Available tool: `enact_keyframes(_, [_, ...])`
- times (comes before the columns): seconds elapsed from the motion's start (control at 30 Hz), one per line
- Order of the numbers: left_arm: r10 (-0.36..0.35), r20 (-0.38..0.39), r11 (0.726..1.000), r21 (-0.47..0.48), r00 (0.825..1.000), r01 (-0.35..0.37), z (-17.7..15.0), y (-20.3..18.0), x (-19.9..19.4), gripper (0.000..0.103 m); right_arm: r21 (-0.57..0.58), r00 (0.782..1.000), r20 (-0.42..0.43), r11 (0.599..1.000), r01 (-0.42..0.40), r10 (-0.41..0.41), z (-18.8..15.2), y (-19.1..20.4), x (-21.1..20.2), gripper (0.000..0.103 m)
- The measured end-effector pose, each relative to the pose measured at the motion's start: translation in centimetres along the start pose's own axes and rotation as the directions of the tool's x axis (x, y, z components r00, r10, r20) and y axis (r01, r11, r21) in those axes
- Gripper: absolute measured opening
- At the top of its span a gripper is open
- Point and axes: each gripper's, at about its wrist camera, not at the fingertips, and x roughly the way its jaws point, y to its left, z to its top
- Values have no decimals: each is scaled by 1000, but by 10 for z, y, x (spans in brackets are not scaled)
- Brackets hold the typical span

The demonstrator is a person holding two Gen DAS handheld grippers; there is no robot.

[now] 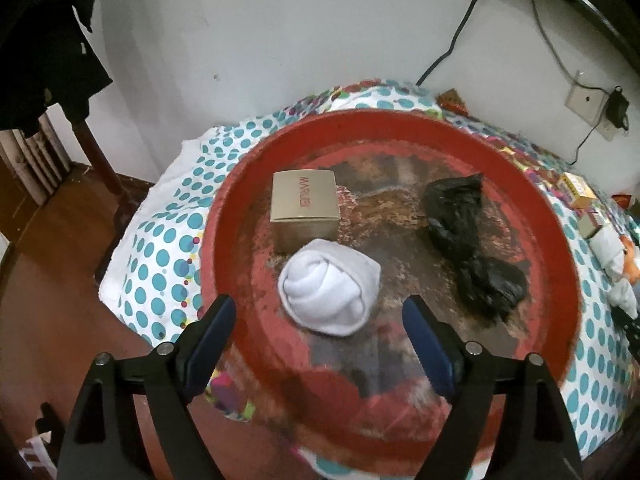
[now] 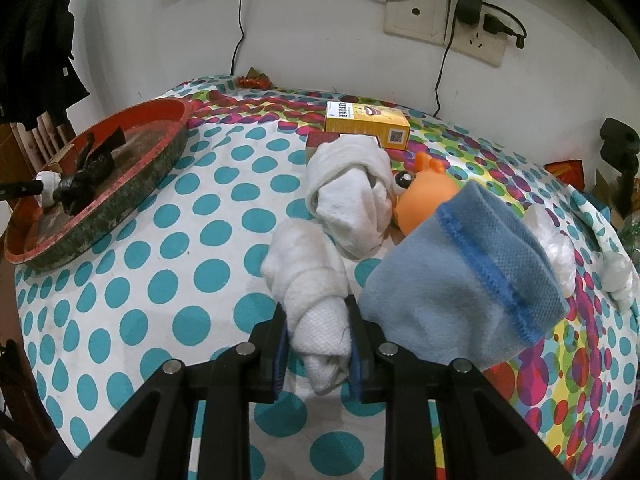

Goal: Organize objects

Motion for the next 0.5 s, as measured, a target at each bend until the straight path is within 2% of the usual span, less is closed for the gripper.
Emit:
enact_keyframes(0.07, [27, 21, 1000, 2, 999, -27, -7, 0, -13, 87, -5, 1000, 0, 1000, 6, -6, 0, 2, 0, 25])
enact_keyframes(0.17, [0, 67, 1000, 3, 998, 0, -14, 1, -33, 91, -12, 1000, 0, 1000, 15, -15, 0, 3, 1, 25])
enact_keyframes(0.23, [-19, 98, 1000, 1, 995, 19, -17, 4, -43, 102, -15, 1000, 0, 1000, 19, -19, 0, 4, 0, 25])
enact_keyframes(0.27, [-15, 112, 1000, -1, 994, 15, -17, 5, -47, 103, -16, 1000, 0, 1000, 20, -20, 0, 4, 0, 25])
enact_keyframes(0.37, [29, 123, 1000, -12, 992, -28, -13, 11, -47, 103, -35, 999, 2, 998, 43, -43, 0, 7, 0, 24])
enact_keyframes(0.43, [30, 108, 999, -37, 994, -26, -12, 19, -42, 103, -51, 998, 5, 996, 71, -70, -1, 11, -1, 24])
enact_keyframes(0.5, [51, 94, 997, -66, 994, -45, -12, 28, -37, 103, -28, 996, -1, 996, 88, -88, 0, 12, -1, 24])
